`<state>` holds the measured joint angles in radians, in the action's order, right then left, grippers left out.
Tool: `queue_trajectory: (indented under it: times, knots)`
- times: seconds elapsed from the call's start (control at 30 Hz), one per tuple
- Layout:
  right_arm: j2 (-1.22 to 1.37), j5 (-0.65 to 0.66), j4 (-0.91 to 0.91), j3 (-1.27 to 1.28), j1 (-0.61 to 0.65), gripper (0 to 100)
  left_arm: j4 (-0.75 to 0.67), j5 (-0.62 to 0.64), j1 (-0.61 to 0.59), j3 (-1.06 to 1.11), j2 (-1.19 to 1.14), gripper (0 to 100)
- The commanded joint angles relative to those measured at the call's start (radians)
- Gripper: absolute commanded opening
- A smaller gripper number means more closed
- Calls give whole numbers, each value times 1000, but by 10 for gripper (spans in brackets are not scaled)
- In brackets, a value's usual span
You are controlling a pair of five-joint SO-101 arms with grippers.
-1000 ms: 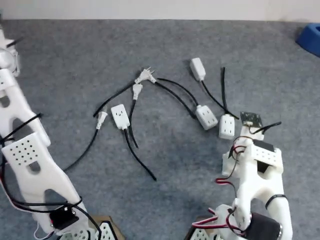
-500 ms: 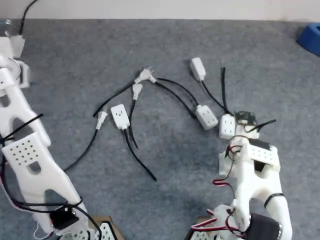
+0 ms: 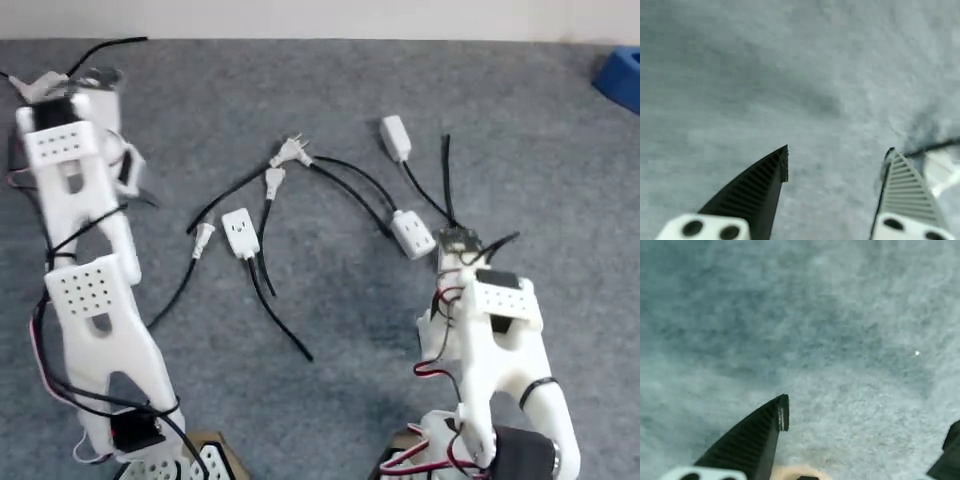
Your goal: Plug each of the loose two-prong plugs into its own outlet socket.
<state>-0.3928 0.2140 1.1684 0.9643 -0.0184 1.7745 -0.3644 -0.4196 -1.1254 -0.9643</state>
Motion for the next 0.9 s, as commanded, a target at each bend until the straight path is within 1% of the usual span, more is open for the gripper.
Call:
queue_trajectory:
  times: [0.0,0.13,0.27,0.37,0.6,0.7,0.8,0.87]
  knots:
    - [-28,-68,82,-143,65,450,12,6,67,318,262,303]
    - [-28,-101,163,-280,147,450,11,6,71,573,507,303]
    - [-18,-123,120,-285,206,450,-17,2,77,714,673,303]
    - [-18,-117,79,-251,208,450,-28,-40,127,771,694,303]
    - [-27,-97,67,-236,208,450,-28,-40,320,832,654,302]
    - [-28,-86,61,-206,168,450,-28,0,387,832,656,281]
    - [-28,-84,59,-191,73,450,-34,15,429,832,653,208]
    - [-28,-58,58,-193,28,450,-35,17,466,832,653,181]
